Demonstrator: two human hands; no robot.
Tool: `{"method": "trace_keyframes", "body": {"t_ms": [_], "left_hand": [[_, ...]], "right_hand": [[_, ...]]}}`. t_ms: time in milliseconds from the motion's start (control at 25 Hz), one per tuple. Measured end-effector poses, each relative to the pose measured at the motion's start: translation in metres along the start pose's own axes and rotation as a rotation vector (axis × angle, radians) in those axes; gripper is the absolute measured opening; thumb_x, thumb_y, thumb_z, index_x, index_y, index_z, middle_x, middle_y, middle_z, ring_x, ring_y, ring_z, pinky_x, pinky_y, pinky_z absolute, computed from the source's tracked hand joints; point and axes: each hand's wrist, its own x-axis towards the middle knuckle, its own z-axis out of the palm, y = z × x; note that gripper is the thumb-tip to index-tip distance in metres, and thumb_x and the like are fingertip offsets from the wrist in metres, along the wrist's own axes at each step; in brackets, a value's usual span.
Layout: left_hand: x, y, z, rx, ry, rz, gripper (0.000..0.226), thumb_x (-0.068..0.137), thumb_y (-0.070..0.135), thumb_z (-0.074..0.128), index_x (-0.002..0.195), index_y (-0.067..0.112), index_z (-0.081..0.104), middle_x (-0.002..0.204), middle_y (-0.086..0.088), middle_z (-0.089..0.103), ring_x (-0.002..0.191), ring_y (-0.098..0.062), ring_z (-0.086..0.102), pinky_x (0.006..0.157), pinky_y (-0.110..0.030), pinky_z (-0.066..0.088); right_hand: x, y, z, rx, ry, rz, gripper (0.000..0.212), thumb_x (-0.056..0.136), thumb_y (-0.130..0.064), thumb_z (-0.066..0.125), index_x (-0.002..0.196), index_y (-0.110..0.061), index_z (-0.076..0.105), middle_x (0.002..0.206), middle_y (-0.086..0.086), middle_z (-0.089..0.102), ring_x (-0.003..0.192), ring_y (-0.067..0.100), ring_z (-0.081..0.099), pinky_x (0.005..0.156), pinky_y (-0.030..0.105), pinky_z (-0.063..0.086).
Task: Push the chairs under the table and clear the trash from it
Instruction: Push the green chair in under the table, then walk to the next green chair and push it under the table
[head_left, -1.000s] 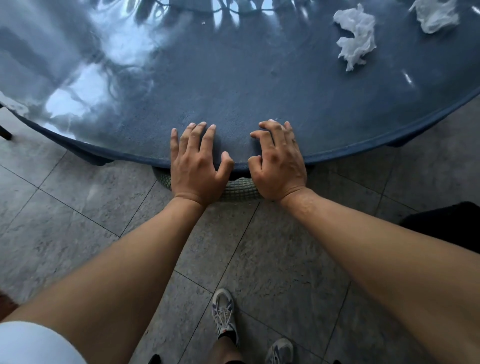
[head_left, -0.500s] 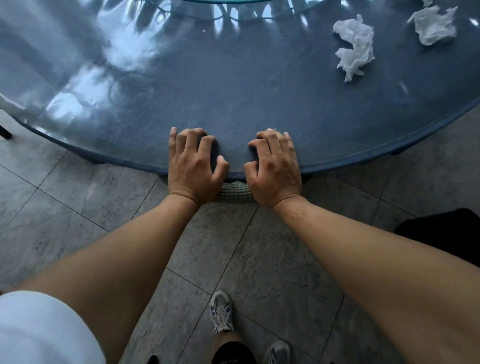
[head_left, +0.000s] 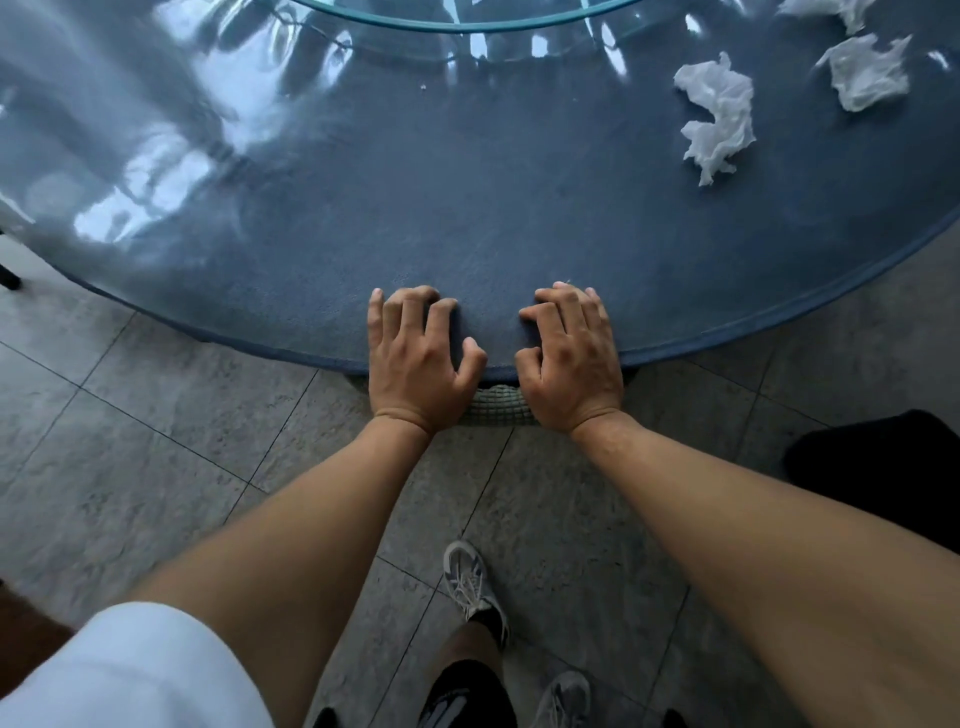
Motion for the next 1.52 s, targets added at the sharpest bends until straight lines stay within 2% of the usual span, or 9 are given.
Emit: {"method": "trace_keyframes", "body": {"t_ms": [200, 680, 800, 880, 1040, 1120, 1200, 1360, 1520], "left_hand": [[0.002, 0.001, -0.003, -0.011, -0.057, -0.014, 0.047, 0.088, 0.043, 0.048, 0.116, 0.009, 0.063, 0.122, -0.014, 0.056, 0.122, -0.037, 0.05, 0.12, -0.058, 0.022], [0.0, -0.004, 0.001, -0.054, -0.023, -0.011, 0.046, 0.086, 0.042, 0.053, 0.116, 0.009, 0.065, 0.12, -0.013, 0.059, 0.119, -0.035, 0.052, 0.12, -0.057, 0.023], [0.0, -0.002, -0.007, -0.025, -0.131, -0.016, 0.051, 0.085, 0.043, 0.055, 0.122, 0.009, 0.063, 0.127, -0.014, 0.058, 0.125, -0.037, 0.05, 0.12, -0.058, 0.022], [-0.003, -0.004, -0.013, 0.016, -0.244, 0.019, 0.062, 0.085, 0.046, 0.055, 0.134, 0.009, 0.057, 0.138, -0.015, 0.053, 0.135, -0.037, 0.043, 0.122, -0.058, 0.019], [-0.008, -0.013, -0.041, 0.124, -0.503, 0.069, 0.078, 0.091, 0.052, 0.049, 0.156, 0.013, 0.034, 0.166, -0.011, 0.026, 0.155, -0.03, 0.016, 0.125, -0.056, 0.009], [-0.013, -0.022, -0.061, 0.133, -0.558, 0.009, 0.081, 0.092, 0.058, 0.046, 0.16, 0.018, 0.025, 0.169, -0.013, 0.017, 0.157, -0.029, 0.01, 0.125, -0.055, 0.007], [-0.02, -0.037, -0.082, 0.153, -0.576, -0.071, 0.084, 0.093, 0.063, 0.043, 0.162, 0.023, 0.018, 0.169, -0.014, 0.013, 0.157, -0.03, 0.007, 0.126, -0.054, 0.004], [-0.038, -0.077, -0.126, 0.17, -0.487, -0.344, 0.087, 0.091, 0.069, 0.036, 0.163, 0.024, 0.014, 0.17, -0.013, 0.01, 0.157, -0.03, 0.003, 0.125, -0.056, 0.0], [-0.069, -0.118, -0.17, 0.194, -0.473, -0.711, 0.088, 0.093, 0.073, 0.029, 0.162, 0.028, -0.002, 0.171, -0.01, -0.006, 0.157, -0.03, -0.009, 0.123, -0.06, -0.008]], "right_hand": [[0.002, -0.004, -0.004, -0.031, -0.036, 0.024, 0.036, 0.081, -0.025, 0.049, 0.111, -0.01, 0.063, 0.126, 0.013, 0.059, 0.13, 0.035, 0.05, 0.121, 0.056, 0.026], [0.001, 0.001, 0.003, -0.048, -0.033, 0.009, 0.039, 0.08, -0.025, 0.05, 0.113, -0.009, 0.062, 0.129, 0.015, 0.057, 0.131, 0.036, 0.048, 0.121, 0.056, 0.025], [0.002, -0.003, 0.001, -0.065, -0.075, 0.036, 0.039, 0.08, -0.025, 0.049, 0.113, -0.008, 0.059, 0.13, 0.017, 0.055, 0.13, 0.038, 0.047, 0.121, 0.056, 0.024], [0.001, -0.009, -0.001, -0.069, -0.116, 0.063, 0.04, 0.08, -0.025, 0.048, 0.113, -0.007, 0.057, 0.13, 0.017, 0.053, 0.131, 0.037, 0.043, 0.122, 0.057, 0.023], [0.011, -0.026, -0.01, -0.122, -0.241, 0.142, 0.04, 0.082, -0.025, 0.049, 0.114, -0.004, 0.057, 0.132, 0.019, 0.052, 0.133, 0.038, 0.041, 0.122, 0.06, 0.022], [0.014, -0.037, -0.014, -0.17, -0.323, 0.133, 0.044, 0.085, -0.025, 0.056, 0.125, -0.005, 0.056, 0.139, 0.019, 0.049, 0.139, 0.041, 0.038, 0.122, 0.061, 0.02], [0.015, -0.05, -0.016, -0.192, -0.408, 0.042, 0.056, 0.089, -0.033, 0.053, 0.139, -0.008, 0.052, 0.151, 0.018, 0.043, 0.146, 0.042, 0.031, 0.123, 0.063, 0.016], [0.031, -0.099, -0.011, -0.15, -0.567, -0.114, 0.074, 0.093, -0.056, 0.022, 0.156, -0.02, 0.038, 0.165, 0.014, 0.027, 0.155, 0.038, 0.016, 0.124, 0.063, 0.004], [0.053, -0.167, 0.006, -0.146, -0.715, -0.316, 0.08, 0.091, -0.068, 0.002, 0.163, -0.034, 0.014, 0.172, 0.007, 0.005, 0.158, 0.034, -0.006, 0.124, 0.06, -0.008]]}}
